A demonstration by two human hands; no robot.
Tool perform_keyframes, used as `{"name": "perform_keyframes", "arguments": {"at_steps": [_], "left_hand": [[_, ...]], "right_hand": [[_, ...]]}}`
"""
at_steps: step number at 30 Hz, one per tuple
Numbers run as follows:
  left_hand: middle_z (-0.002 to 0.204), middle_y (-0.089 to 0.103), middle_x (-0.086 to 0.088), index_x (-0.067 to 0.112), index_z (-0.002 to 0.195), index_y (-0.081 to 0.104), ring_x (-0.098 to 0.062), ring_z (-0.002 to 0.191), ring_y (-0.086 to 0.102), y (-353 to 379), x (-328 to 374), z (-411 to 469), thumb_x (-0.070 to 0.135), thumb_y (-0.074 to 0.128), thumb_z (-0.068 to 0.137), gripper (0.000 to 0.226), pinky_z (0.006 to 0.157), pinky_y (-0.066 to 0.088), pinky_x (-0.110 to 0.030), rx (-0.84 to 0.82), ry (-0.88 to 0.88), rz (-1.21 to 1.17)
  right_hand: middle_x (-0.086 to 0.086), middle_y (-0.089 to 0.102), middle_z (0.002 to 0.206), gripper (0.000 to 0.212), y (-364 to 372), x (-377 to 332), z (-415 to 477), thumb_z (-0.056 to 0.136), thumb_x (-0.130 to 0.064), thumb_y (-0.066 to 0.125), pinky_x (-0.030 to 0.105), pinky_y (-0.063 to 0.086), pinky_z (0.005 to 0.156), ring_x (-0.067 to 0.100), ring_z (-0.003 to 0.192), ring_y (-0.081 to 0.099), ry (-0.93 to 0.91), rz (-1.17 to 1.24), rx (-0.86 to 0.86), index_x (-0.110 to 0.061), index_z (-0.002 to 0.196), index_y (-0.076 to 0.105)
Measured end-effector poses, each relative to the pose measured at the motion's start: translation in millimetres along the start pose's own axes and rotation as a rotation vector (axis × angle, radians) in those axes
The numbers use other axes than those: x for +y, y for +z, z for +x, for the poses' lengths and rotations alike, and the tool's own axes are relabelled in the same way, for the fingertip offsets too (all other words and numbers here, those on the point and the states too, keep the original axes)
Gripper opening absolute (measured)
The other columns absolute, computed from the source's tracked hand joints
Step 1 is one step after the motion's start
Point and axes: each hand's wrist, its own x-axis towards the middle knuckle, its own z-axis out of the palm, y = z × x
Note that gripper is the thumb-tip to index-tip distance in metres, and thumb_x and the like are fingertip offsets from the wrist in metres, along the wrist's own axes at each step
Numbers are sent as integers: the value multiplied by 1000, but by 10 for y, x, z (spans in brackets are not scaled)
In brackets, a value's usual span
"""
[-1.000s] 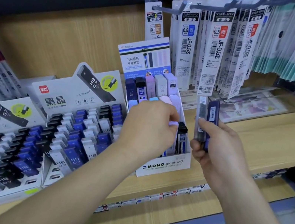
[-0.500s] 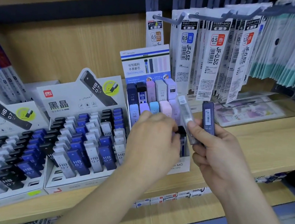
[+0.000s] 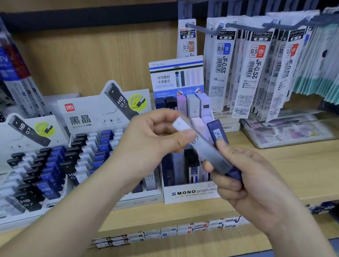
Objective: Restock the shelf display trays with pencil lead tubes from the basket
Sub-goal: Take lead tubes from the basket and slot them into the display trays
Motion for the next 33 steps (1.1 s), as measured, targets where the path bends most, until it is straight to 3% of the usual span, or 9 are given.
{"name": "perform_keyframes", "arguments": {"at_steps": [3, 7, 11, 17, 20, 26, 29, 33], "left_hand": [[67, 66, 0, 12, 93, 70, -11, 58, 57, -74, 26, -37, 9, 69, 82, 11, 59, 52, -22, 110, 36, 22], [64, 59, 7, 12, 99, 69, -10, 56, 51, -290, 108, -114, 7, 59, 91, 14, 53, 47, -18, 187, 110, 67], [64, 56, 6, 18, 94, 69, -8, 57, 52, -603, 143, -217, 13, 57, 93, 13, 53, 46, -18, 180, 102, 192], [71, 60, 0, 17, 91, 70, -12, 60, 55, -965, 132, -428, 16, 59, 92, 12, 58, 51, -24, 184, 5, 166], [70, 64, -1, 15, 92, 70, -14, 63, 60, -1100, 145, -511, 15, 58, 92, 12, 62, 55, -25, 178, -10, 150], [74, 73, -11, 10, 99, 70, -16, 61, 68, -1460, 347, -602, 9, 67, 85, 14, 60, 55, -18, 234, 71, 307], [71, 72, -11, 12, 95, 71, -15, 58, 68, -1697, 386, -625, 7, 72, 82, 14, 58, 53, -17, 311, 93, 395], [80, 72, -9, 21, 89, 72, -12, 60, 69, -1788, 244, -698, 8, 74, 80, 16, 66, 57, -20, 305, 45, 507]], "right_hand": [[7, 62, 77, 47, 16, -1, -2, 83, -46, 56, 16, 15, 41, 7, 47, 29, -4, 5, 5, -3, 99, 69], [11, 60, 90, 35, -3, -17, -17, 85, -8, 56, 16, 37, 46, 9, 59, 46, -62, 35, 39, 2, 117, 65], [15, 69, 77, 21, 103, -22, -17, 89, -4, 55, 16, 43, 46, 13, 56, 55, -137, -91, 113, -2, 103, 70], [4, 58, 59, 17, 375, -33, -25, 54, -10, 76, 13, 36, 42, 9, 48, 45, -235, -83, 186, -7, 69, 67], [4, 64, 62, 10, 549, 24, -38, 53, -1, 73, 13, 40, 46, 8, 52, 54, -237, 4, 113, -10, 57, 71], [12, 73, 75, 26, 840, 245, -20, 47, -8, 74, 14, 48, 51, 9, 63, 66, -159, -15, -22, -9, 73, 76], [10, 74, 78, 32, 924, 325, -10, 60, 2, 67, 16, 54, 62, 10, 72, 70, -125, -53, -36, -6, 90, 67], [7, 76, 88, 26, 1006, 413, -9, 71, -10, 65, 17, 53, 58, 9, 75, 69, -84, -153, -15, -10, 97, 67]]}}
